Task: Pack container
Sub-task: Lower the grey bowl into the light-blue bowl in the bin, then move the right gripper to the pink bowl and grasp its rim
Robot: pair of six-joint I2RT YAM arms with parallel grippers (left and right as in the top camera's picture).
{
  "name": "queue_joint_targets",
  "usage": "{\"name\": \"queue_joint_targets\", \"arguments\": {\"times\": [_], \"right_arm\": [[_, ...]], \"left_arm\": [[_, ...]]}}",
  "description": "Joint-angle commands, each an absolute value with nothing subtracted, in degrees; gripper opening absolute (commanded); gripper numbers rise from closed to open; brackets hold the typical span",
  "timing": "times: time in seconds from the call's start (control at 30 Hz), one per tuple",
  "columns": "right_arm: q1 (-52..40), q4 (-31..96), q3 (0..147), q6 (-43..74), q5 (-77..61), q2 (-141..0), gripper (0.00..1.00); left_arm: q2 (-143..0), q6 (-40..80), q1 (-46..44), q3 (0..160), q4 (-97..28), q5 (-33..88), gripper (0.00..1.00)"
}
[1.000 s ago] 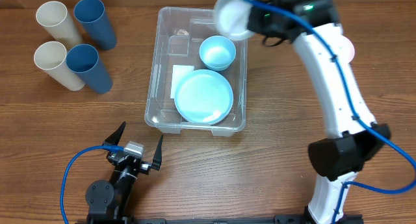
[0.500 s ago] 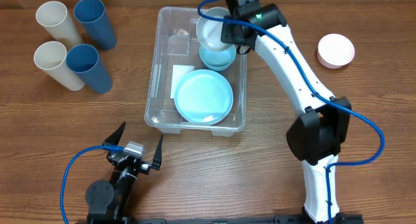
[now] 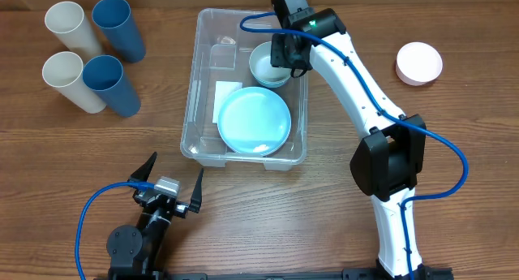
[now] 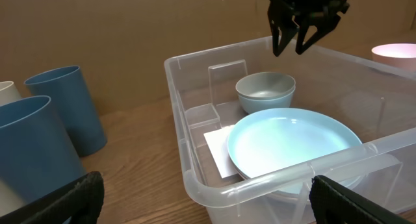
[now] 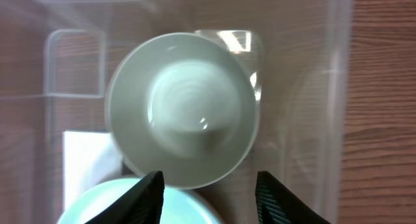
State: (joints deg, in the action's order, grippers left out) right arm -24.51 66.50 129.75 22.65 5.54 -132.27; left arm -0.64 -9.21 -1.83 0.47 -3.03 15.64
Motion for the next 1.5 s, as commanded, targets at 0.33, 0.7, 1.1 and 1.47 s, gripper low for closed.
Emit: {"name": "queue_joint_targets", "arguments": {"times": [0.33, 0.7, 1.1, 1.47], "right_arm": [[-6.4, 74.6, 134.4, 36.3, 5.6, -121.6, 0.63], [13.2, 71.0, 122.2, 36.5, 2.9, -125.3, 0.66], [15.0, 62.7, 114.5, 37.9, 2.9, -133.8, 0.61], [14.5, 60.5, 110.3, 37.8, 2.9, -134.8, 0.04]], "left_arm": [[-0.3, -9.9, -1.4, 0.3, -3.0, 15.5, 1.00], [-0.3, -9.9, -1.4, 0.3, -3.0, 15.5, 1.00], [-0.3, -9.9, -1.4, 0.3, -3.0, 15.5, 1.00], [-0.3, -9.9, -1.4, 0.3, -3.0, 15.5, 1.00]]}}
